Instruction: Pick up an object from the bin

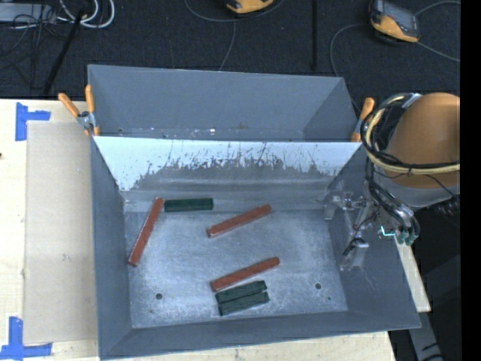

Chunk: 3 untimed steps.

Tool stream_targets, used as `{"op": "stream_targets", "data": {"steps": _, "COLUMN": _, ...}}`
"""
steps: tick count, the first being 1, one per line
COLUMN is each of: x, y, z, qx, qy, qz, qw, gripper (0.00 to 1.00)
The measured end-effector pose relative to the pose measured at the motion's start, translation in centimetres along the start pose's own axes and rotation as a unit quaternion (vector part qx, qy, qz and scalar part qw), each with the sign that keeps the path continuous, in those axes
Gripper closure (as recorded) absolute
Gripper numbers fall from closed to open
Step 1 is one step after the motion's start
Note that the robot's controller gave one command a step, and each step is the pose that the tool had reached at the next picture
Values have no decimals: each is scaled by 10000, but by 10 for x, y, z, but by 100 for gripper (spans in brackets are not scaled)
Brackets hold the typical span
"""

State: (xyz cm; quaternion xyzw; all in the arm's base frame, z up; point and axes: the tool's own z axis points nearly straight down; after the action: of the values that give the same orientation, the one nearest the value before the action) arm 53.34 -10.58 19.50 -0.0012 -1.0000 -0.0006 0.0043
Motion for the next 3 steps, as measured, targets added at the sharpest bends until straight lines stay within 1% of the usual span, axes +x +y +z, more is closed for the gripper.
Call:
{"op": "stream_targets", "data": {"steps": 1, "x": 35, "y": 123, "z": 128, "qx": -3, "qy": -16, "qz": -1765, "qw": 9843, "gripper": 0}}
{"op": "stream_targets", "data": {"steps": 2, "x": 39, "y": 156, "z": 95, "qx": 12, "qy": -52, "qz": -3131, "qw": 9497, "gripper": 0}}
{"op": "stream_targets", "data": {"steps": 3, "x": 37, "y": 140, "z": 89, "qx": 19, "qy": -45, "qz": -3111, "qw": 9504, "gripper": 0}}
